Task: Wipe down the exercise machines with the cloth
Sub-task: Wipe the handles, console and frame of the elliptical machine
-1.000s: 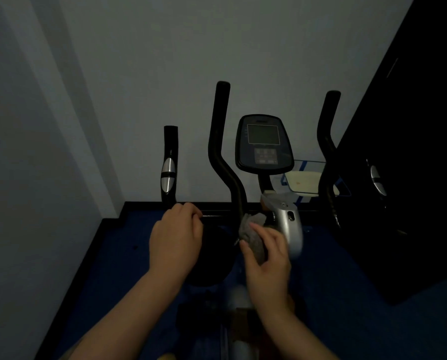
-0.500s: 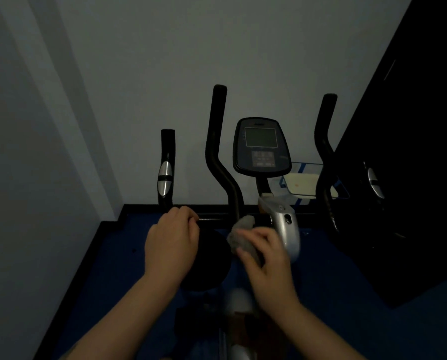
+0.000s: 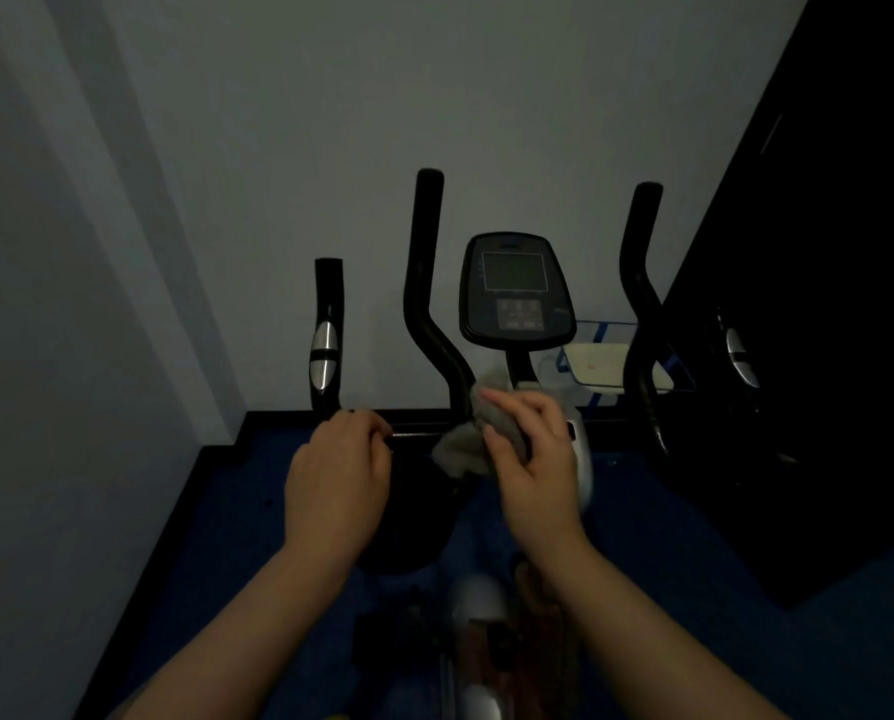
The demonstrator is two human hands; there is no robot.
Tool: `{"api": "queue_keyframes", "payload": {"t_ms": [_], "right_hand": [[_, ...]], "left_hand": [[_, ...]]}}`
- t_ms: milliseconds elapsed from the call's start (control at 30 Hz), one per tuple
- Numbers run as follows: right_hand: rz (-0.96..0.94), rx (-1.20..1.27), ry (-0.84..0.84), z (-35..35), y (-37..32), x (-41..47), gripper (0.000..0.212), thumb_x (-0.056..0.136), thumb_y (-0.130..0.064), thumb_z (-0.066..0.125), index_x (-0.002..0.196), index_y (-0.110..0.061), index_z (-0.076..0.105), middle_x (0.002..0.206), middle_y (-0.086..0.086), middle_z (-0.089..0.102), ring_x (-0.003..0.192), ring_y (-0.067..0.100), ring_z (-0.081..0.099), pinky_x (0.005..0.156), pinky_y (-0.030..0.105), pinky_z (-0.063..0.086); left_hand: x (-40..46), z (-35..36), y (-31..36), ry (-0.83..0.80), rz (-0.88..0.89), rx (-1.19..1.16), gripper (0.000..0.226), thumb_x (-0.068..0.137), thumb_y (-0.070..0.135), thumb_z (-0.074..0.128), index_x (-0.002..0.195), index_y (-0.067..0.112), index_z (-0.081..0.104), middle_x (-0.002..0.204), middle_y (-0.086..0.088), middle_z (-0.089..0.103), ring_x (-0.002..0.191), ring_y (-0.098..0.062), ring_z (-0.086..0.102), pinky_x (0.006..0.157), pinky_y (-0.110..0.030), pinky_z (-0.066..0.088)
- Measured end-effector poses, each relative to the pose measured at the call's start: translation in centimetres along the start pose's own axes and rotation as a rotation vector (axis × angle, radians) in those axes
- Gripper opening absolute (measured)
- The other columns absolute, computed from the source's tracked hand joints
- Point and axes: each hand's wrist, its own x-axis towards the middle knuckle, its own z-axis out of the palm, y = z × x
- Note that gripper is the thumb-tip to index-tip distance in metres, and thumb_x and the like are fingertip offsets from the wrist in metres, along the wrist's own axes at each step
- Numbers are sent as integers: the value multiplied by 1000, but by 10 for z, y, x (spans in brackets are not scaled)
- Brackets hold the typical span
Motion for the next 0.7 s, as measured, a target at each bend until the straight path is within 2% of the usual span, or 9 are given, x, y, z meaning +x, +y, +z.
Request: {"api": "queue_keyframes", "payload": {"t_ms": [67, 167, 300, 367, 467, 533, 567, 633, 700], "right_hand": [[-11, -94, -60, 8, -2, -7, 37, 89, -4, 58, 118, -26, 64, 111, -10, 47, 105, -2, 46, 93, 16, 42], [-108, -198, -155, 5, 10, -39, 36, 87, -13, 56, 119, -27, 64, 115, -14, 48, 106, 9, 48, 92, 13, 38], [-63, -65, -185, -13, 3, -7, 31, 88, -23, 56, 117, -28, 66, 114, -16, 56, 109, 8, 55, 93, 35, 49], [-125, -103, -141, -10, -9, 22, 29, 87, -20, 62, 115, -26, 66, 113, -13, 62, 108, 6, 57, 97, 38, 47], [-253, -355, -253, 9, -14, 48, 30, 83, -21, 69, 113, -26, 67, 110, -11, 68, 105, 7, 60, 119, 39, 13], [-261, -474, -436, 17, -10, 51, 33, 84, -22, 69, 117, -27, 66, 113, -9, 68, 108, 11, 61, 119, 31, -7], [-251, -486, -495, 15, -9, 52, 35, 85, -22, 69, 119, -29, 66, 115, -8, 68, 111, 12, 60, 117, 27, -10], [-205, -488, -571, 5, -12, 55, 42, 84, -24, 71, 123, -35, 63, 124, -9, 65, 127, 16, 49, 116, 23, -2], [-119, -536, -633, -1, -19, 59, 45, 84, -30, 71, 126, -41, 59, 134, -7, 58, 141, 18, 28, 108, 19, 18]], "left_hand": [[-2, 1, -1, 27, -1, -30, 15, 95, 13, 49, 100, 19, 63, 96, 4, 58, 86, -15, 53, 76, -38, 46], [-5, 2, -2, 59, 7, -66, 15, 94, 12, 51, 100, 18, 62, 96, 4, 57, 87, -15, 53, 75, -42, 48], [-5, 4, -5, 81, 13, -91, 17, 92, 8, 51, 100, 19, 62, 99, 6, 54, 90, -13, 51, 76, -43, 48], [-6, 4, -6, 124, -28, -144, 19, 92, 7, 51, 101, 20, 61, 101, 8, 52, 93, -11, 48, 78, -42, 49], [-6, 5, -8, 157, -33, -172, 23, 91, 6, 51, 107, 21, 58, 114, 6, 50, 104, -11, 45, 86, -42, 48], [-5, 5, -12, 113, -34, -200, 28, 93, 9, 51, 117, 23, 54, 132, 5, 46, 122, -12, 41, 100, -41, 43], [-5, 4, -14, 70, -47, -226, 31, 94, 13, 51, 124, 23, 52, 142, 6, 40, 130, -11, 35, 107, -38, 37], [-4, -1, -21, -30, -57, -270, 43, 97, 21, 51, 140, 22, 43, 153, 8, 27, 140, -8, 23, 116, -35, 24], [-1, -7, -30, -90, -22, -281, 53, 98, 26, 51, 148, 23, 33, 157, 11, 21, 144, -5, 17, 119, -35, 19]]}}
